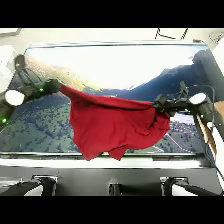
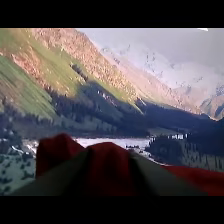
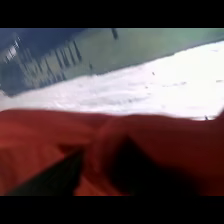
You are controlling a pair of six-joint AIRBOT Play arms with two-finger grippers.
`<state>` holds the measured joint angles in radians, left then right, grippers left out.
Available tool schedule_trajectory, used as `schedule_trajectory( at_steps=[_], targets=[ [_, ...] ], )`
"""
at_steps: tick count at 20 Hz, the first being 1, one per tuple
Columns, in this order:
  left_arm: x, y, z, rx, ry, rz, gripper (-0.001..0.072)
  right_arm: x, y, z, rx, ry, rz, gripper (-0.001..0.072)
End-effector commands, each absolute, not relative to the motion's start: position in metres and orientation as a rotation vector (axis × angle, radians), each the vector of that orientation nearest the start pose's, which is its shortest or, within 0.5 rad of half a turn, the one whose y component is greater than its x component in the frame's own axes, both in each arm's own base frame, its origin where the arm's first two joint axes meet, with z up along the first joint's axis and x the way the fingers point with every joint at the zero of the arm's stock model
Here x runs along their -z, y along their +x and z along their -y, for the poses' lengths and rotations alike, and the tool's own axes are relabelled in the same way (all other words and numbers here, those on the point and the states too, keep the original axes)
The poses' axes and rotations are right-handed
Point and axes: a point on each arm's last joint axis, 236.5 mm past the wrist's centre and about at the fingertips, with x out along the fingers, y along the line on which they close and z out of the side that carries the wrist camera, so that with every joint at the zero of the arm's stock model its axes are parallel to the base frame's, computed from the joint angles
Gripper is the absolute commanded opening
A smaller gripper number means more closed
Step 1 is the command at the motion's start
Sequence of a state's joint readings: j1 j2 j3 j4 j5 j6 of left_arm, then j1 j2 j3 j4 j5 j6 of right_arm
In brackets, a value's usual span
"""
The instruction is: Fold the clothes and pants, and hang the long-sleeved shirts on hangers.
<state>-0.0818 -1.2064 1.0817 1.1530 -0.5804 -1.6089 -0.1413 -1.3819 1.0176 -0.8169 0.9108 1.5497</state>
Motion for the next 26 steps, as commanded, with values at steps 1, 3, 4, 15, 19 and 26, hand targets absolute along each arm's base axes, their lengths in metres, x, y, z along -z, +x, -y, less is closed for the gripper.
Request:
schedule_trajectory(
  at_steps=[1,3,4,15,19,26],
  targets=[
    [-0.047,0.448,0.101,0.174,-0.518,-0.936,0.0713,-0.002,0.445,-0.048,-0.147,0.885,-1.101,0.0572],
    [-0.025,0.390,0.073,0.186,-0.441,-1.224,0.0712,-0.016,0.419,0.012,-0.124,0.745,-1.196,0.0617],
    [-0.014,0.355,0.060,0.188,-0.441,-1.373,0.0712,-0.012,0.394,0.051,-0.053,0.701,-1.269,0.0614],
    [0.090,0.180,0.174,0.375,-0.815,-1.709,0.0699,0.092,0.296,0.033,0.013,0.890,-1.521,0.0680],
    [0.101,0.192,0.193,0.316,-0.786,-1.641,0.0573,0.093,0.325,0.005,-0.049,0.833,-1.443,0.0669],
    [0.089,0.229,0.204,0.342,-0.716,-1.480,0.0022,0.101,0.342,-0.037,-0.044,0.788,-1.453,0.0043]
  ],
)
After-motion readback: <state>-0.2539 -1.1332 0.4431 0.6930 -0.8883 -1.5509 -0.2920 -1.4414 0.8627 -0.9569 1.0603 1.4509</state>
